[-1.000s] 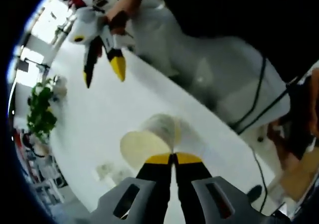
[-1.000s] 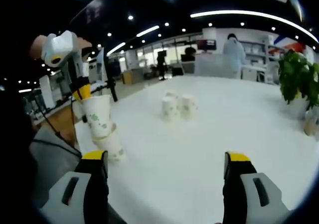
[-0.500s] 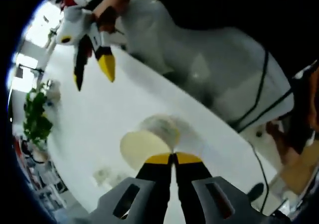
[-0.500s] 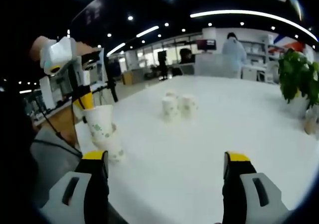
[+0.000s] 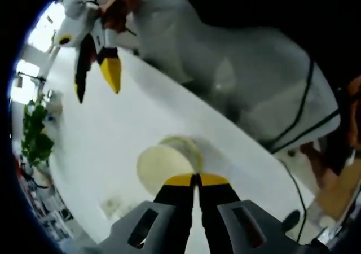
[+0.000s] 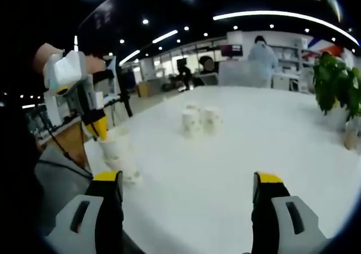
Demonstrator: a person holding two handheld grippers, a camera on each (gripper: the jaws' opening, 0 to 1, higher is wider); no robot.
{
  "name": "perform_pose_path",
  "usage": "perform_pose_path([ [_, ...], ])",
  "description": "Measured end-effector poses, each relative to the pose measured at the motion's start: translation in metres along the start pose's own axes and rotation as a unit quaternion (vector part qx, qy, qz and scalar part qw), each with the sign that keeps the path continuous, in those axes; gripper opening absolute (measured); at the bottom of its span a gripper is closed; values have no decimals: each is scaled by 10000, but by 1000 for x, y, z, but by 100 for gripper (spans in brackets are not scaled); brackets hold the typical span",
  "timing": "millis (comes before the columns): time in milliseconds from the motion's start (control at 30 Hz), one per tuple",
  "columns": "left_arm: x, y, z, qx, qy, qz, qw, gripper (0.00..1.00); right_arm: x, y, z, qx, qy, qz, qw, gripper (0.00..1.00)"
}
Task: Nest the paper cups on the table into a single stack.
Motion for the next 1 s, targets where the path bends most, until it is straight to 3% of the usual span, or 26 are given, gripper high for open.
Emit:
perform_pose_path([
  [333, 13, -6, 4, -357, -127, 62, 9993, 3, -1, -1, 1, 7, -42, -14, 10000, 94],
  [633, 21, -4, 5, -620, -167, 247, 9976, 13, -1, -2, 2, 31, -58, -27, 10000, 94],
  [833, 20, -5, 7, -750, -204, 310, 9965, 10, -1, -2, 3, 48, -64, -26, 10000, 94],
  [1000, 14, -11, 6, -1147, -131, 430, 9924, 8, 0, -1, 1, 41, -37, -39, 10000, 94],
])
Point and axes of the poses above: the point that each gripper's makers call its tool centre point, and the gripper's own axes: x roughly forward along the fingers, z roughly to its right, y roughly out of its top, the point moved 4 cm from there along -x, roughly backward along the fingers, and after that the axes turned 4 degrees about y, right-handed, at the moved point
